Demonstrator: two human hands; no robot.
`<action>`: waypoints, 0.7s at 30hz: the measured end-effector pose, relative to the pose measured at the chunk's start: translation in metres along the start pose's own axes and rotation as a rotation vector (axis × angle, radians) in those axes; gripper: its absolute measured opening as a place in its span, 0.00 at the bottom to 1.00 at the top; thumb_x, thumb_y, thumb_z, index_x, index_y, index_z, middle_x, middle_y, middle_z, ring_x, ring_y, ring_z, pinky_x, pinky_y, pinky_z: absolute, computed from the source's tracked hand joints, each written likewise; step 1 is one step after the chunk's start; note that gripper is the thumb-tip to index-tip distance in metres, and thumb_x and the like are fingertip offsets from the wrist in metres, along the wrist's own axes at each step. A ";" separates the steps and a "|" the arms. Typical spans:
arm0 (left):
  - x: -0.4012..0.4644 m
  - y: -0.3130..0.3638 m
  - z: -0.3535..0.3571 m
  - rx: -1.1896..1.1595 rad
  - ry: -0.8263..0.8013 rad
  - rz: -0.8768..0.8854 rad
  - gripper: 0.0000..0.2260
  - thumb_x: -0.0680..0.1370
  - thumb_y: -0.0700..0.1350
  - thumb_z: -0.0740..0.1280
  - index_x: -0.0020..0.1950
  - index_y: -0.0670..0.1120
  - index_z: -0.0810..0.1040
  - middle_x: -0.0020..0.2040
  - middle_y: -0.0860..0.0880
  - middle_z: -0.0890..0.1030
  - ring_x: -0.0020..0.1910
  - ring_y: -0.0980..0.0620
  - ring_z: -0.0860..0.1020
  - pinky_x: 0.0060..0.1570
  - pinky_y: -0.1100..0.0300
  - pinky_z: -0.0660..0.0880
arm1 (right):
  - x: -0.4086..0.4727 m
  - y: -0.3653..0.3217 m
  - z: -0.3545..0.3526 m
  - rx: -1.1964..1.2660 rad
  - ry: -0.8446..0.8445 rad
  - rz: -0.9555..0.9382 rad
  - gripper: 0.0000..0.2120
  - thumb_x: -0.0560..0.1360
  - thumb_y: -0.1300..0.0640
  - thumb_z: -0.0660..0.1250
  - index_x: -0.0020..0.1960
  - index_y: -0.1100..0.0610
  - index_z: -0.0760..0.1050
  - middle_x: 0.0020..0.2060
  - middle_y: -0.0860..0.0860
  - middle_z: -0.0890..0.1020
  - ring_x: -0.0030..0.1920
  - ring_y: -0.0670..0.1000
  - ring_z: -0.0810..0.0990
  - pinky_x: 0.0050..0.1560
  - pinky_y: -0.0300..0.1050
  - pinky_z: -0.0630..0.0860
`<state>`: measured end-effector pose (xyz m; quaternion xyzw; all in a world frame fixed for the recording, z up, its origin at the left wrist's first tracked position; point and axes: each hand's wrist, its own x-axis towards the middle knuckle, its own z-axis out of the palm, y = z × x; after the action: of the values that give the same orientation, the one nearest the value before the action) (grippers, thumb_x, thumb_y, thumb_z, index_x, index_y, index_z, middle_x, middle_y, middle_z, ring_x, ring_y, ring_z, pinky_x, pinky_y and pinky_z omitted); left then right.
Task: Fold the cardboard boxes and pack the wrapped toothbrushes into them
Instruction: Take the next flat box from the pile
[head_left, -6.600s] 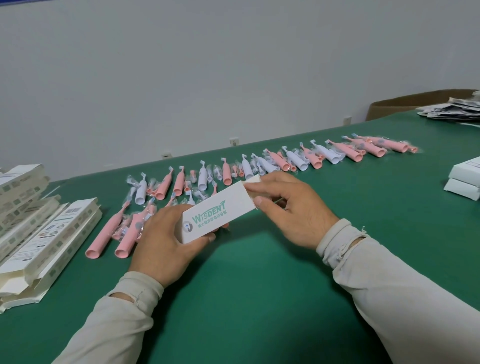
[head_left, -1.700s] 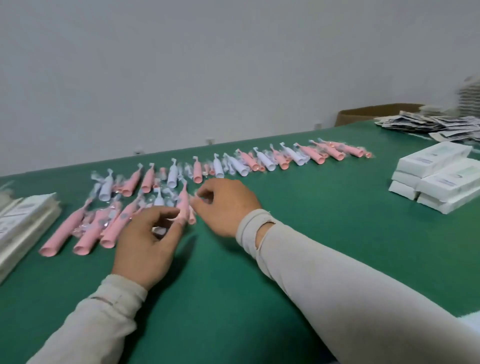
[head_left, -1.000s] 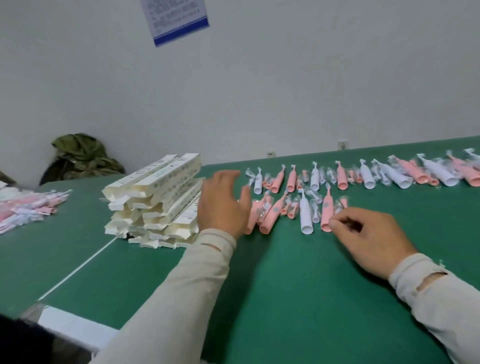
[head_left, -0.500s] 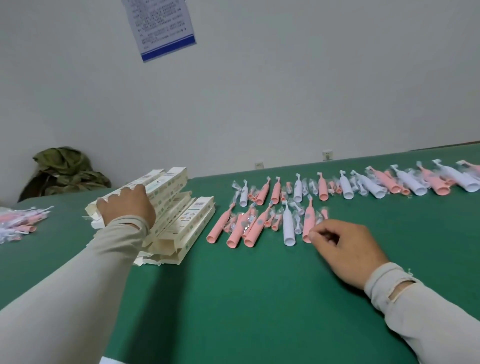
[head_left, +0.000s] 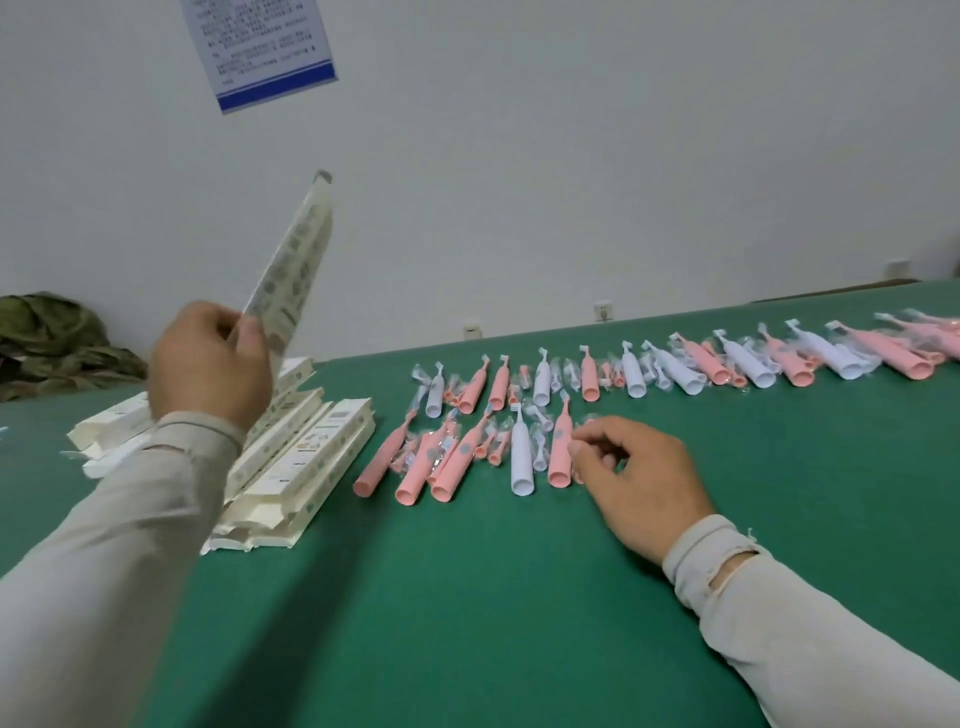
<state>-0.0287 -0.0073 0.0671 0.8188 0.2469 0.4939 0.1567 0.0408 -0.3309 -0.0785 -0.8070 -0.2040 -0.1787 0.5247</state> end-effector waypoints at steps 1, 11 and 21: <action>-0.015 0.021 0.005 -0.224 -0.034 -0.060 0.08 0.79 0.49 0.66 0.47 0.45 0.80 0.39 0.50 0.79 0.37 0.47 0.76 0.42 0.55 0.74 | 0.001 -0.001 0.000 0.056 0.024 0.012 0.07 0.76 0.54 0.70 0.42 0.42 0.80 0.39 0.34 0.81 0.39 0.39 0.78 0.37 0.29 0.73; -0.191 0.130 0.099 -1.207 -0.795 -0.536 0.07 0.81 0.41 0.67 0.46 0.40 0.81 0.47 0.40 0.86 0.45 0.42 0.83 0.47 0.49 0.80 | 0.004 -0.006 -0.017 0.493 -0.003 0.249 0.08 0.81 0.53 0.65 0.51 0.53 0.83 0.46 0.44 0.87 0.46 0.45 0.86 0.47 0.43 0.80; -0.184 0.106 0.104 -1.642 -1.149 -0.658 0.25 0.75 0.59 0.68 0.64 0.43 0.81 0.63 0.37 0.80 0.66 0.37 0.77 0.67 0.40 0.71 | -0.001 -0.012 -0.010 0.593 -0.302 0.305 0.12 0.82 0.52 0.64 0.47 0.52 0.85 0.45 0.47 0.87 0.43 0.49 0.84 0.43 0.47 0.79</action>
<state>0.0181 -0.1995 -0.0626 0.4651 -0.0648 -0.0195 0.8827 0.0328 -0.3361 -0.0660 -0.6584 -0.1996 0.0898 0.7202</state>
